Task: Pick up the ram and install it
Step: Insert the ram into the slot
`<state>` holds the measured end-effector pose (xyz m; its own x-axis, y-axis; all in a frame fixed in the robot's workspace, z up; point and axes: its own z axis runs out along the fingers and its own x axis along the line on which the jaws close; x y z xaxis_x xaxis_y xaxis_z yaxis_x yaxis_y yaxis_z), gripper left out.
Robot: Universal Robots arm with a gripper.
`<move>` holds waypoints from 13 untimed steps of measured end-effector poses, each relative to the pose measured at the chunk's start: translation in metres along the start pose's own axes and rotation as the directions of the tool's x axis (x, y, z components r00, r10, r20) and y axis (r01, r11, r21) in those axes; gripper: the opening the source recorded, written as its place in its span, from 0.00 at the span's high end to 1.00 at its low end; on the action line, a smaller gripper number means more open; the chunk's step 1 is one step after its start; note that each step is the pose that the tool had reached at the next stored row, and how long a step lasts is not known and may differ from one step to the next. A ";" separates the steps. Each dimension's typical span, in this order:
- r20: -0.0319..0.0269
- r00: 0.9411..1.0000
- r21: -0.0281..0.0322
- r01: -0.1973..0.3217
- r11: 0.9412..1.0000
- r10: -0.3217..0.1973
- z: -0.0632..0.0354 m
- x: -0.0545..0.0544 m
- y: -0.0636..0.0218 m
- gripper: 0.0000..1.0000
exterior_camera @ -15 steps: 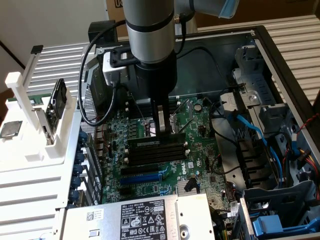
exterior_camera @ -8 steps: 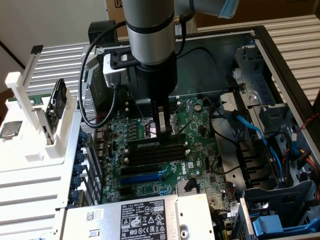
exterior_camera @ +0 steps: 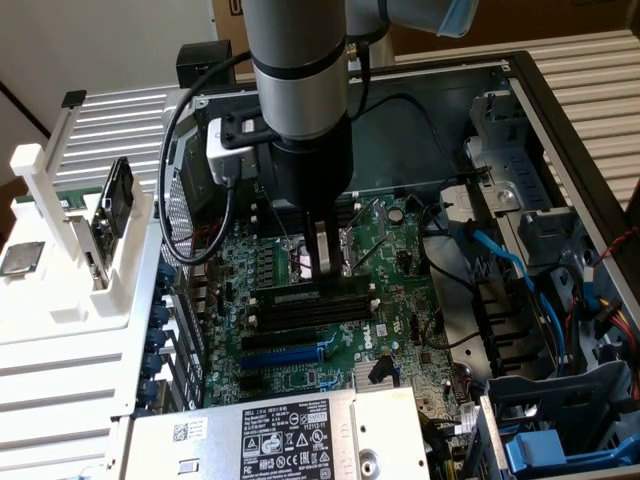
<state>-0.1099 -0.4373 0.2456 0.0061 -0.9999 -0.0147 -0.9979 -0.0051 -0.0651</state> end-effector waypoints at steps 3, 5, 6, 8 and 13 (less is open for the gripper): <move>0.000 1.000 0.003 0.000 1.000 0.000 0.0015 0.000 0.0009 0.87; -0.001 1.000 0.004 0.000 1.000 0.000 0.0044 0.000 0.0015 0.87; -0.001 1.000 0.005 0.000 1.000 0.000 0.0049 0.000 0.0015 0.87; -0.001 1.000 0.005 0.000 1.000 0.000 0.0061 0.000 0.0016 0.87; -0.002 1.000 0.007 -0.002 1.000 0.003 0.0079 -0.001 0.0020 0.87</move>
<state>-0.1113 -0.4359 0.2376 0.0035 -0.9999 -0.0131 -0.9974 -0.0025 -0.0719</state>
